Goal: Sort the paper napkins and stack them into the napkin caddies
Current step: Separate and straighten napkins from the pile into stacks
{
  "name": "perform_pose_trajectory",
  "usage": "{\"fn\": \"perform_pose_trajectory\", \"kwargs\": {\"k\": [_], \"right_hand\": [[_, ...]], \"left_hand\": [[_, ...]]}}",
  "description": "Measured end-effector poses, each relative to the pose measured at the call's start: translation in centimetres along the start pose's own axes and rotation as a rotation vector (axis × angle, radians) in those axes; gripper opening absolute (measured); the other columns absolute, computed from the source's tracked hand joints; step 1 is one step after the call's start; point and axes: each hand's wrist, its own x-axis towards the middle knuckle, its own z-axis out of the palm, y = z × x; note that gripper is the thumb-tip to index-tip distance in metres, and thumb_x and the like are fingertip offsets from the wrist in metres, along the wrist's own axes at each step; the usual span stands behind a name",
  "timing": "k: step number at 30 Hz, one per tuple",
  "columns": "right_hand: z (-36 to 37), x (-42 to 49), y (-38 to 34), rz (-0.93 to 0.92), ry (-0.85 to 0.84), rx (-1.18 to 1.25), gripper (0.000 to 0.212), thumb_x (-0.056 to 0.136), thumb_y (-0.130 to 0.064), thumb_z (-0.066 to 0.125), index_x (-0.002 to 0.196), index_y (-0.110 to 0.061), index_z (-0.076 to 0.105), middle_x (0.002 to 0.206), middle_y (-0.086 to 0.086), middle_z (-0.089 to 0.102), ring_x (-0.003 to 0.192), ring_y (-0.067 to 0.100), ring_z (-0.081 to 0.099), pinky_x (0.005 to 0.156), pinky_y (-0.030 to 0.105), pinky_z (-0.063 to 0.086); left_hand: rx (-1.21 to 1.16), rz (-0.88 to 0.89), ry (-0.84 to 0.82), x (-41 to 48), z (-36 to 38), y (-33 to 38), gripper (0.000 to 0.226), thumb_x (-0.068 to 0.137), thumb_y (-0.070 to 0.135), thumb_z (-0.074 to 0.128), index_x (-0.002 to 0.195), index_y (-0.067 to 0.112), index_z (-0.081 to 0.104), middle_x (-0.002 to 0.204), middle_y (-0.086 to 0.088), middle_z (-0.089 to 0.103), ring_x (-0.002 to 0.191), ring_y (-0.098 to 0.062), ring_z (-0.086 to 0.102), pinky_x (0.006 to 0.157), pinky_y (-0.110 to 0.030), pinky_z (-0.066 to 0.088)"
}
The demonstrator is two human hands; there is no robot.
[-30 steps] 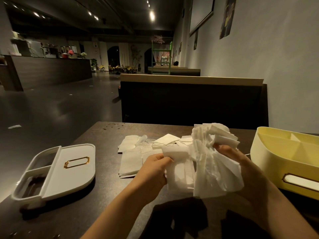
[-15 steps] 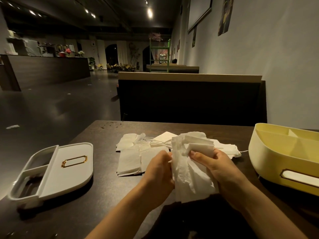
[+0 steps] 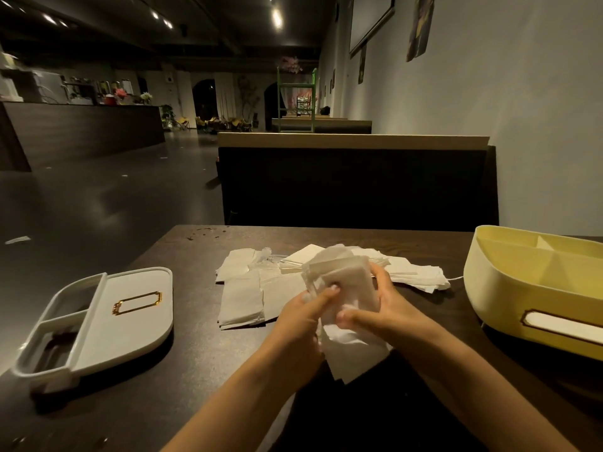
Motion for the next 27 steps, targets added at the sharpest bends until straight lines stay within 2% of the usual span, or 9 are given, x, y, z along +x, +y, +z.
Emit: {"fn": "perform_pose_trajectory", "kwargs": {"k": [2, 5, 8, 13, 16, 20, 22, 25, 27], "right_hand": [[-0.3, -0.3, 0.1, 0.053, -0.027, 0.099, 0.084, 0.061, -0.018, 0.085, 0.131, -0.020, 0.039, 0.114, 0.012, 0.063, 0.099, 0.026, 0.067, 0.086, 0.042, 0.055], [-0.6, -0.7, -0.4, 0.060, -0.019, 0.107, 0.051, 0.066, -0.010, 0.077, 0.113, -0.009, 0.059, 0.103, 0.014, 0.070, 0.095, 0.029, 0.068, 0.088, 0.048, 0.054], [-0.8, -0.9, -0.7, 0.071, -0.031, 0.230, 0.051, 0.065, -0.010, 0.076, 0.113, -0.001, 0.060, 0.109, 0.020, 0.066, 0.095, 0.033, 0.065, 0.086, 0.047, 0.055], [-0.5, -1.9, -1.6, 0.054, 0.080, 0.462, 0.028, 0.076, 0.007, 0.063, 0.102, -0.003, 0.060, 0.087, 0.014, 0.068, 0.075, 0.024, 0.065, 0.059, 0.036, 0.059], [-1.2, -3.1, -1.2, 0.037, 0.169, 0.513, 0.036, 0.076, 0.008, 0.063, 0.109, -0.005, 0.060, 0.102, 0.019, 0.066, 0.086, 0.029, 0.066, 0.062, 0.037, 0.060], [-2.2, -5.9, -0.9, -0.013, 0.221, 0.284, 0.040, 0.076, 0.005, 0.067, 0.109, -0.016, 0.062, 0.105, 0.010, 0.070, 0.097, 0.024, 0.066, 0.074, 0.034, 0.057], [-2.1, -7.7, -0.4, -0.023, 0.211, 0.193, 0.042, 0.077, 0.004, 0.067, 0.111, -0.019, 0.061, 0.105, 0.005, 0.070, 0.099, 0.020, 0.065, 0.080, 0.035, 0.056], [-0.8, -9.0, 0.8, -0.018, 0.234, 0.078, 0.043, 0.079, 0.007, 0.064, 0.111, -0.021, 0.057, 0.107, 0.004, 0.066, 0.100, 0.016, 0.063, 0.071, 0.026, 0.056], [0.1, -9.1, 1.7, -0.026, 0.304, 0.045, 0.045, 0.081, 0.009, 0.059, 0.111, -0.024, 0.055, 0.109, 0.004, 0.064, 0.100, 0.014, 0.062, 0.069, 0.022, 0.054]], "left_hand": [[-0.087, -0.005, 0.021, -0.1, -0.1, 0.3, 0.029, 0.085, 0.022, 0.060, 0.110, 0.008, 0.058, 0.110, -0.020, 0.065, 0.102, -0.034, 0.062, 0.082, -0.045, 0.055], [-0.155, 0.056, 0.042, -0.3, -0.2, 0.8, 0.032, 0.075, 0.019, 0.064, 0.104, 0.009, 0.058, 0.101, -0.019, 0.064, 0.095, -0.031, 0.061, 0.079, -0.046, 0.054], [-0.148, 0.109, 0.069, -0.4, -0.4, 1.2, 0.029, 0.072, 0.017, 0.065, 0.100, 0.010, 0.058, 0.095, -0.016, 0.062, 0.093, -0.029, 0.058, 0.087, -0.045, 0.050], [0.069, 0.225, -0.021, -0.9, -1.6, 2.1, 0.038, 0.073, 0.008, 0.072, 0.108, 0.011, 0.057, 0.101, -0.013, 0.060, 0.098, -0.029, 0.056, 0.097, -0.055, 0.043], [0.194, 0.228, -0.133, -1.1, -1.7, 2.3, 0.041, 0.069, 0.008, 0.068, 0.109, 0.014, 0.059, 0.099, -0.009, 0.065, 0.098, -0.027, 0.062, 0.086, -0.046, 0.055], [0.500, 0.229, -0.180, -2.3, -1.8, 1.5, 0.052, 0.060, 0.013, 0.078, 0.108, 0.020, 0.059, 0.106, -0.007, 0.064, 0.097, -0.020, 0.064, 0.077, -0.029, 0.057], [0.529, 0.217, -0.200, -3.6, -1.7, 0.2, 0.056, 0.056, 0.017, 0.077, 0.109, 0.018, 0.058, 0.108, -0.009, 0.061, 0.100, -0.021, 0.062, 0.082, -0.032, 0.057], [0.526, 0.243, -0.167, -5.1, -1.2, -2.0, 0.049, 0.063, 0.006, 0.066, 0.110, 0.017, 0.056, 0.109, -0.009, 0.059, 0.099, -0.021, 0.062, 0.083, -0.040, 0.057], [0.605, 0.308, -0.103, -5.2, -0.5, -3.4, 0.056, 0.062, 0.014, 0.064, 0.116, 0.020, 0.052, 0.113, -0.010, 0.058, 0.103, -0.023, 0.061, 0.087, -0.045, 0.055]]}}
